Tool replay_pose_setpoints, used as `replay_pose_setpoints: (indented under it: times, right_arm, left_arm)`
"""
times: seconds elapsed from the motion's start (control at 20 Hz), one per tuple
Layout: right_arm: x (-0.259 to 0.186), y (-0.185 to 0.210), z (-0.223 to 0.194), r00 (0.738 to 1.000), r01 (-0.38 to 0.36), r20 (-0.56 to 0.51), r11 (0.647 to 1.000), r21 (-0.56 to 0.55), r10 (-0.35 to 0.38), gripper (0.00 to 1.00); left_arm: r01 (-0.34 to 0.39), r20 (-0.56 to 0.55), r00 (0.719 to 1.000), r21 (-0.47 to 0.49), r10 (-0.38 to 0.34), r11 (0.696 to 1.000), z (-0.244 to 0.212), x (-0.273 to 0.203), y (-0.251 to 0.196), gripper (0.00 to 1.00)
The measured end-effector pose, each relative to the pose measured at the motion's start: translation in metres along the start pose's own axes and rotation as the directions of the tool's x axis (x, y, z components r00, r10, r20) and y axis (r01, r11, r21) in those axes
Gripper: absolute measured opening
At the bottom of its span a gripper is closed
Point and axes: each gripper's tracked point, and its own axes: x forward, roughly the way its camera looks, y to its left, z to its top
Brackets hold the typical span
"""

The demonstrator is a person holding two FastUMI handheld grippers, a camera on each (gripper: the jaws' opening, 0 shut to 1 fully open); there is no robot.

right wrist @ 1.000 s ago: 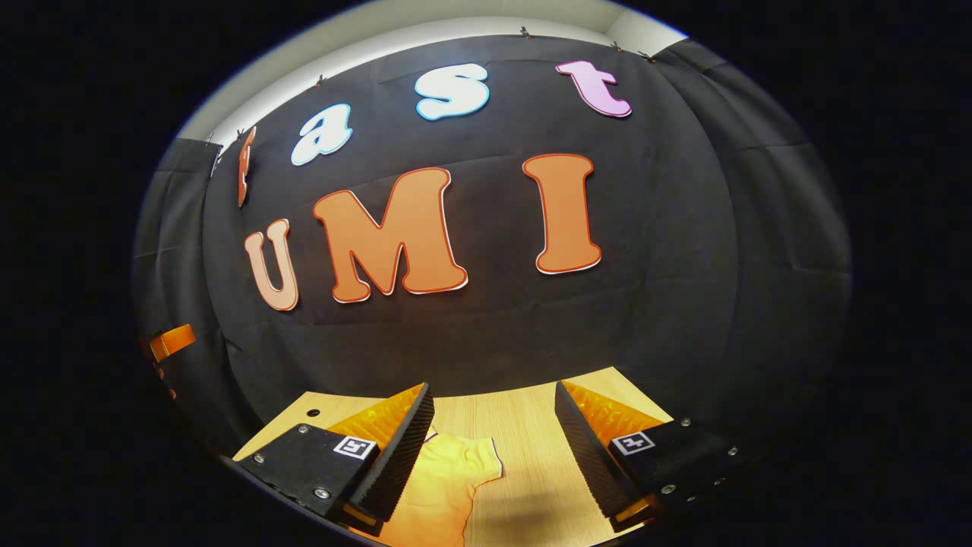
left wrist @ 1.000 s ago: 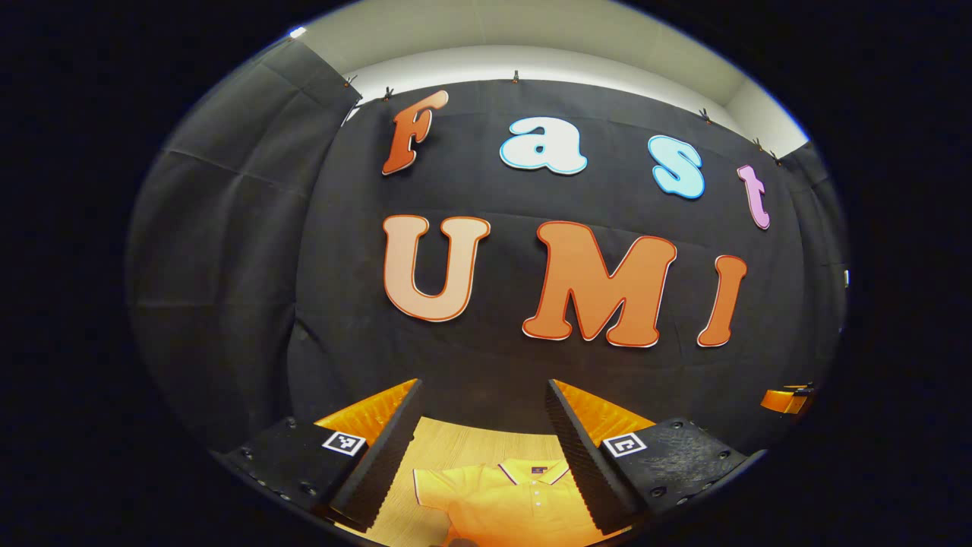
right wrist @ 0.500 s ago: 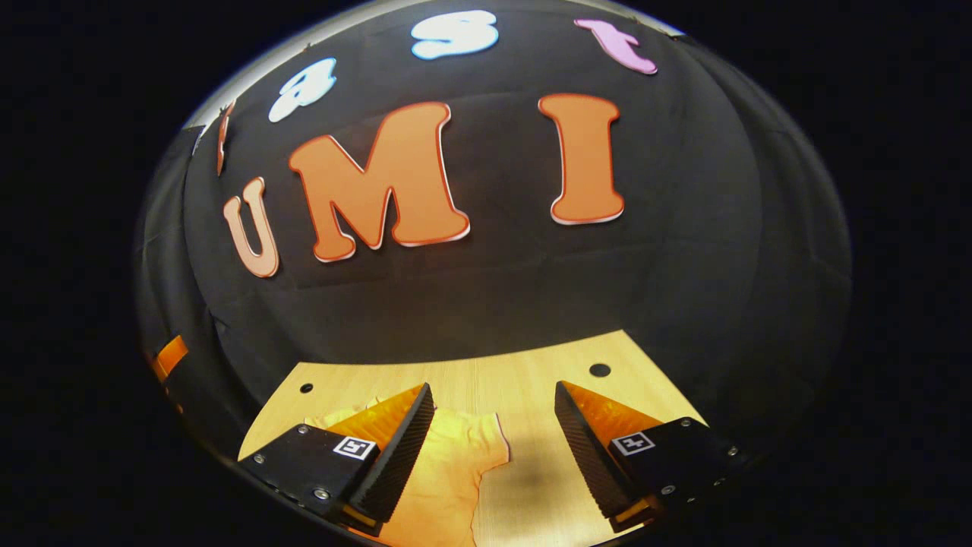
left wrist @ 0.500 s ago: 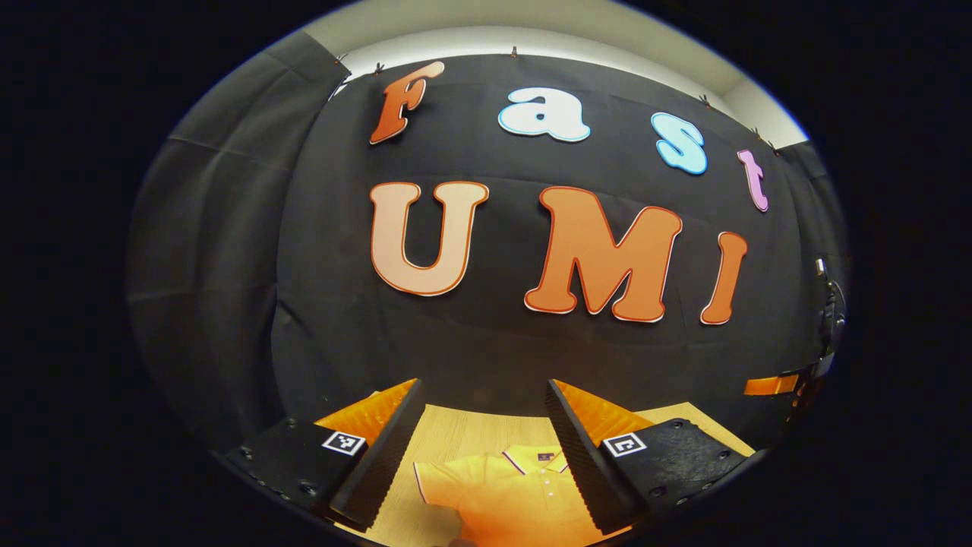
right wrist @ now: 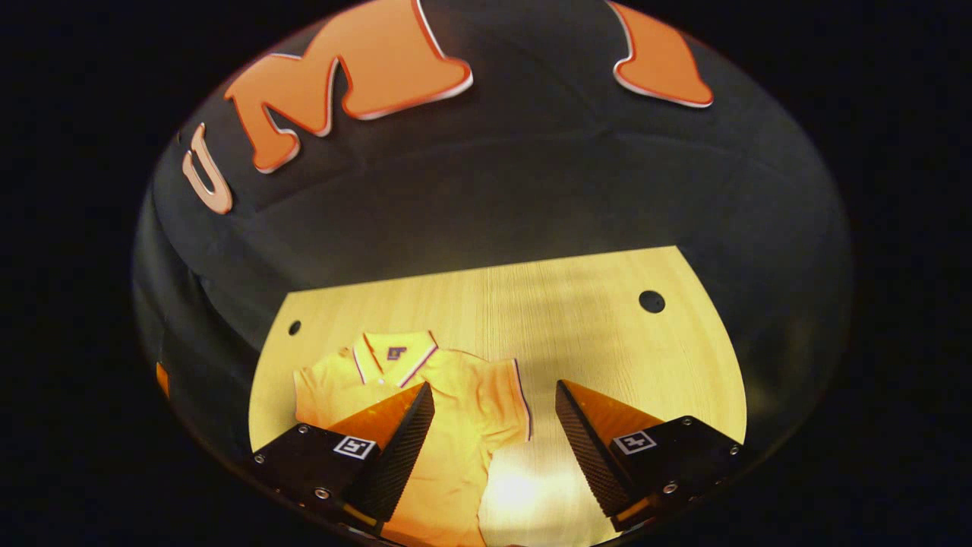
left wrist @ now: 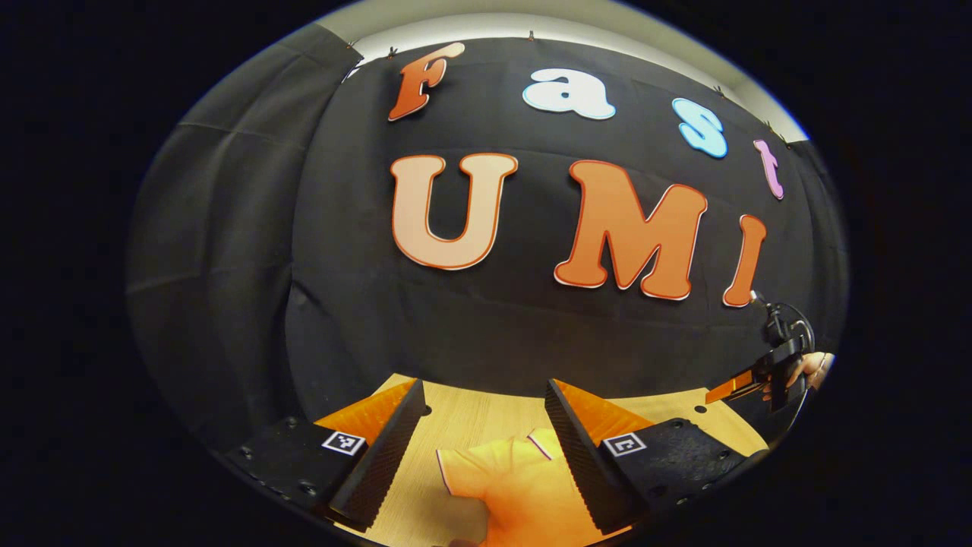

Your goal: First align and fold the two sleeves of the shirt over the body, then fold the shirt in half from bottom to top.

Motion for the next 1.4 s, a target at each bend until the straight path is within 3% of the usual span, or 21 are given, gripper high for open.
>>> replay_pose_setpoints:
  times: [0.25,0.5,0.8,0.85,1.05,1.1,1.15,1.2,1.25,1.4]
  right_arm:
    - [0.085,-0.011,-0.044,0.968,0.024,-0.249,1.0,0.007,-0.022,0.98]
    - [0.14,-0.03,-0.078,0.918,0.076,-0.39,0.997,0.003,-0.069,0.98]
    - [0.16,-0.032,-0.1,0.887,0.089,-0.449,0.994,-0.065,-0.109,0.98]
    - [0.163,-0.031,-0.098,0.893,0.089,-0.437,0.994,-0.069,-0.11,0.98]
    - [0.161,-0.035,-0.1,0.882,0.134,-0.448,0.989,-0.056,-0.145,0.88]
    - [0.159,-0.034,-0.101,0.874,0.141,-0.465,0.989,-0.041,-0.143,0.69]
    - [0.155,-0.033,-0.106,0.864,0.147,-0.482,0.989,-0.03,-0.143,0.61]
    - [0.155,-0.032,-0.108,0.864,0.151,-0.485,0.988,-0.013,-0.138,0.41]
    - [0.156,-0.031,-0.105,0.869,0.152,-0.477,0.988,0.003,-0.132,0.28]
    - [0.157,-0.026,-0.101,0.895,0.123,-0.436,0.992,0.034,-0.096,0.1]
  left_arm:
    - [-0.057,-0.051,0.997,-0.017,0.056,0.998,-0.02,0.015,0.026,0.98]
    - [-0.089,-0.107,0.991,-0.058,0.083,0.994,-0.04,0.027,0.038,0.98]
    - [-0.1,-0.131,0.987,-0.027,0.095,0.995,-0.051,0.032,0.042,0.98]
    - [-0.097,-0.132,0.987,-0.027,0.092,0.995,-0.052,0.032,0.041,0.98]
    - [-0.095,-0.142,0.986,-0.045,0.088,0.994,-0.057,0.033,0.041,0.98]
    - [-0.094,-0.146,0.986,-0.05,0.085,0.994,-0.058,0.033,0.041,0.98]
    - [-0.093,-0.151,0.985,-0.053,0.084,0.994,-0.059,0.033,0.041,0.98]
    - [-0.093,-0.155,0.984,-0.053,0.084,0.994,-0.06,0.033,0.041,0.98]
    - [-0.095,-0.155,0.984,-0.053,0.086,0.994,-0.06,0.033,0.041,0.98]
    - [-0.093,-0.148,0.985,-0.047,0.085,0.995,-0.057,0.033,0.041,0.98]
